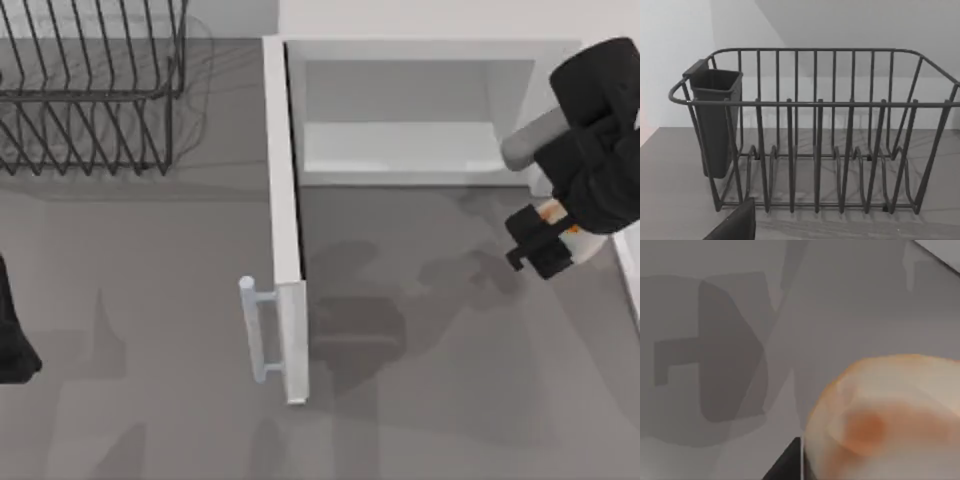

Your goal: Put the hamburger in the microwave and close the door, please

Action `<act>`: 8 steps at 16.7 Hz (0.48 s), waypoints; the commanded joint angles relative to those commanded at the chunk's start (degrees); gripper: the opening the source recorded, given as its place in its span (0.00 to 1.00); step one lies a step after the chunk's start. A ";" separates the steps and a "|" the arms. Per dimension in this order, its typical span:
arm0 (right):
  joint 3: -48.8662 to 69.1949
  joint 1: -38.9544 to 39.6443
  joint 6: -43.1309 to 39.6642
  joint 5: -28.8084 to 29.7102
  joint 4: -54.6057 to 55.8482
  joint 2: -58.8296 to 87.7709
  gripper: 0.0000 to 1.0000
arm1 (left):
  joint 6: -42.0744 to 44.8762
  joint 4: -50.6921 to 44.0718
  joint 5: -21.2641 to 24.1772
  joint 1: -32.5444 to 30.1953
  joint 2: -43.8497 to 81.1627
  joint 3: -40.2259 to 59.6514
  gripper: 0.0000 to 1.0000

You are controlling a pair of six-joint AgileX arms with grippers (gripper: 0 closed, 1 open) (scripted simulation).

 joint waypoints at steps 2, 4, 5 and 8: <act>2.96 2.45 4.45 3.55 9.83 6.42 0.00 | 0.00 0.00 0.00 0.00 0.00 0.00 1.00; 5.79 4.95 8.98 7.22 20.03 12.73 0.00 | 0.00 0.00 0.00 0.00 0.00 0.00 1.00; 7.05 6.24 11.13 9.01 25.06 15.78 0.00 | 0.00 0.00 0.00 0.00 0.00 0.00 1.00; 10.36 9.77 17.24 13.94 39.40 23.80 0.00 | 0.00 0.00 0.00 0.00 0.00 0.00 1.00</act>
